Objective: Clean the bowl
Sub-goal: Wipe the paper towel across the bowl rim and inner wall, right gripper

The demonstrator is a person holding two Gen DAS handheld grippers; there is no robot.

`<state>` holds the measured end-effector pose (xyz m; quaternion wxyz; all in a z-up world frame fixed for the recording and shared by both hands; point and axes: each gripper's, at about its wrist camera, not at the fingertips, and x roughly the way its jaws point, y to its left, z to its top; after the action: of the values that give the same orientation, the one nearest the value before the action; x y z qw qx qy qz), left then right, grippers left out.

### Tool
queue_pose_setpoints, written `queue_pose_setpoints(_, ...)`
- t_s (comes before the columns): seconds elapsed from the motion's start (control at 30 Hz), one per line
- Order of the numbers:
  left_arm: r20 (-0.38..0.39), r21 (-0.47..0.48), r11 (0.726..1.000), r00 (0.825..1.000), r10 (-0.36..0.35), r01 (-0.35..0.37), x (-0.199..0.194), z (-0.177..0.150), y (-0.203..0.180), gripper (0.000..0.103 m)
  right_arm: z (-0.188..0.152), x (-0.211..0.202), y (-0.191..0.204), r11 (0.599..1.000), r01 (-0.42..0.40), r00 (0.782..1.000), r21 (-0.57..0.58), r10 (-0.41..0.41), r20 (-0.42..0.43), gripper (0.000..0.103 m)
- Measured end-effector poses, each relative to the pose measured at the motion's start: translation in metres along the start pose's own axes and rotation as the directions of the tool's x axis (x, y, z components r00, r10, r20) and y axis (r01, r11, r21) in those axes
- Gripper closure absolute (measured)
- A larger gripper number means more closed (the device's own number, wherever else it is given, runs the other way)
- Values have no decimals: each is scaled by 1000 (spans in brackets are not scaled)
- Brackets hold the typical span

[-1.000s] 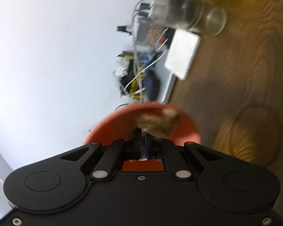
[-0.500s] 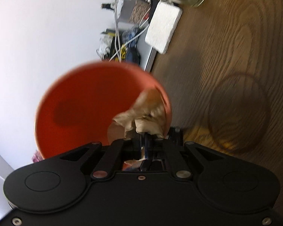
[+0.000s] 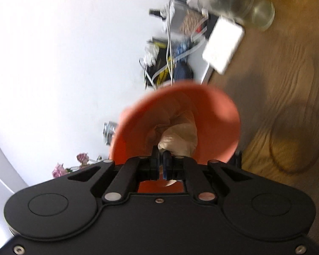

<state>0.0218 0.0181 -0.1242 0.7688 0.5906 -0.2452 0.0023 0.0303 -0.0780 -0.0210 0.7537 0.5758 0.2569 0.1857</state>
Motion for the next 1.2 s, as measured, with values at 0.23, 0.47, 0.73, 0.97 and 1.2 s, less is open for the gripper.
queue_pose_setpoints(0.23,0,0,1000,1000,0,0,-1,-1,1,7,17,-4,-22,997,70,996,35,-71,52,98)
queue_pose_setpoints(0.47,0,0,1000,1000,0,0,-1,-1,2,7,3,1,-39,994,110,994,27,-110,-2,98)
queue_pose_setpoints(0.73,0,0,1000,1000,0,0,-2,-1,3,7,-16,14,-41,996,93,991,17,-91,-94,98)
queue_pose_setpoints(0.97,0,0,1000,1000,0,0,-2,-1,3,7,-32,12,-23,1000,12,988,0,-11,-156,98)
queue_pose_setpoints(1.2,1,0,1000,1000,0,0,-3,-1,3,7,-24,-4,-4,997,-68,992,-40,64,-107,98)
